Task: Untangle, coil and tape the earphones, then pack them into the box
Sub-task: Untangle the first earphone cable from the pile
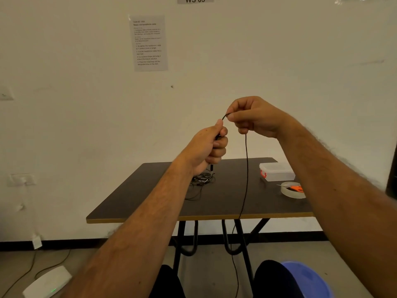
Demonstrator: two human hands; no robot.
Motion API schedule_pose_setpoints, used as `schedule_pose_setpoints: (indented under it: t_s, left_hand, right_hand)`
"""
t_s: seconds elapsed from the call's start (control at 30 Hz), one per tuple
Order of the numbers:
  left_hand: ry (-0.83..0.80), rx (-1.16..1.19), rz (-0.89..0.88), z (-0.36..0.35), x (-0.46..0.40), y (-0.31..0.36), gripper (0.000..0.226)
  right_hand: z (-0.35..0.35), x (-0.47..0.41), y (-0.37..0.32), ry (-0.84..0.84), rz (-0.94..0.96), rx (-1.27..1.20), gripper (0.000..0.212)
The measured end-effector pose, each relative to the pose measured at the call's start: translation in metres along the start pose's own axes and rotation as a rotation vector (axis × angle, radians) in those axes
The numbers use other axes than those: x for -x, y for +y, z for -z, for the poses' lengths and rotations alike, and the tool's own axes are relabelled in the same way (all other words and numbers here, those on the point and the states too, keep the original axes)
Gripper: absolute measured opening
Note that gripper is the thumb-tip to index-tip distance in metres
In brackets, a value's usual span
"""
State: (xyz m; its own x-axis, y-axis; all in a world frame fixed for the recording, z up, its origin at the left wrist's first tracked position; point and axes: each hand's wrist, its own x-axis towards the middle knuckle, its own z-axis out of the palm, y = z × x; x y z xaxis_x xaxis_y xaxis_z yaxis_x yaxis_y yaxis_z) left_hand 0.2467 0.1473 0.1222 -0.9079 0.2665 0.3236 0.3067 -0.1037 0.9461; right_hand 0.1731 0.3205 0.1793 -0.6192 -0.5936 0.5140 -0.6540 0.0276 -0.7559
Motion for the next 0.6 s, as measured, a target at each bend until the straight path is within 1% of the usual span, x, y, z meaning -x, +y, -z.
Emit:
schedule_pose_setpoints:
  t_s: [0.23,0.43,0.6]
  left_hand:
    - [-0.046,0.029,0.002,-0.017,0.002,-0.006,0.041]
    - [-0.050,0.100,0.041,-0.027,0.001,-0.014,0.040]
    - [-0.033,0.135,0.074,-0.029,-0.002,-0.020,0.040]
  right_hand:
    - [-0.017,-0.007,0.005,0.142,0.032,0.043,0.011]
    - [-0.031,-0.007,0.015,0.170,0.045,-0.056,0.010]
    - [-0.037,-0.006,0.024,0.288,0.017,-0.098,0.010]
